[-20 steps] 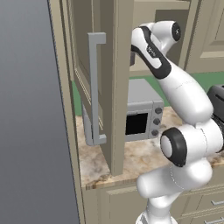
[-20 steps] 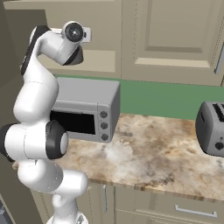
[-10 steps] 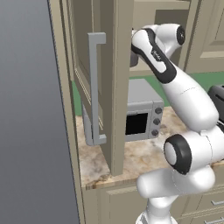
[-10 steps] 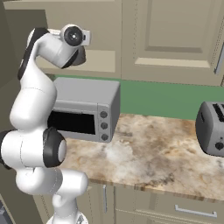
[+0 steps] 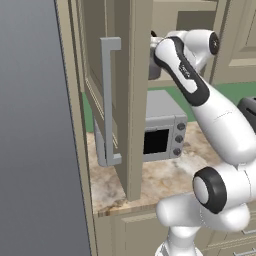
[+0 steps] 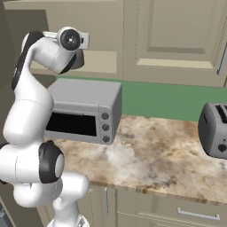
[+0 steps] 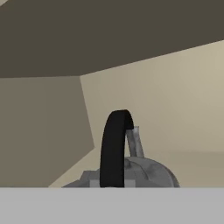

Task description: Open the cabinet, pick the kettle from the cabinet, and place it in the sink.

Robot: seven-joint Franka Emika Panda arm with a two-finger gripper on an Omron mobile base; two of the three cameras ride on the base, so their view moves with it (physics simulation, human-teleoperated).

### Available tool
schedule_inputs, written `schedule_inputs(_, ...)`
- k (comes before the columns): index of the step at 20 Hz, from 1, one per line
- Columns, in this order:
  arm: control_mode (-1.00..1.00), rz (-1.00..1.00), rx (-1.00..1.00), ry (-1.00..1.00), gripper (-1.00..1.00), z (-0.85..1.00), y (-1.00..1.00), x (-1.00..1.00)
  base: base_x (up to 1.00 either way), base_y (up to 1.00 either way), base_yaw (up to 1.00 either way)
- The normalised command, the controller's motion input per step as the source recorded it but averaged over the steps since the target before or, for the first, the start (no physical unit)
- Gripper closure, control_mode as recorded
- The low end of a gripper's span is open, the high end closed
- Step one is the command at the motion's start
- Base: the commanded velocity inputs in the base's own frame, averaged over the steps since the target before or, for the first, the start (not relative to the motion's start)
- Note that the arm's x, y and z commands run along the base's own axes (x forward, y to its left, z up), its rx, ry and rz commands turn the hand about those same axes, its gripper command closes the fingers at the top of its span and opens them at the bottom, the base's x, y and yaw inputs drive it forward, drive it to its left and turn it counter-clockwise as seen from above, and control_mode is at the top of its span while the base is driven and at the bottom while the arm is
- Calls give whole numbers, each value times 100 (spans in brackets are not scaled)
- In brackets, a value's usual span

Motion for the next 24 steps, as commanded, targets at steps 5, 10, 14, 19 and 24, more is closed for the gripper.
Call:
schedule_inputs(5, -100, 0, 0, 1, 100, 13, 0, -42, 0, 0, 0)
schedule_inputs(10, -100, -5, 0, 1, 100, 11, -4, -51, 0, 0, 0)
schedule_inputs(14, -100, -2, 0, 0, 100, 6, -13, -64, 0, 0, 0)
schedule_inputs(19, -100, 0, 0, -7, 100, 2, -17, -73, 0, 0, 0)
schedule_inputs(24, -100, 0, 0, -5, 100, 2, -15, -75, 0, 0, 0)
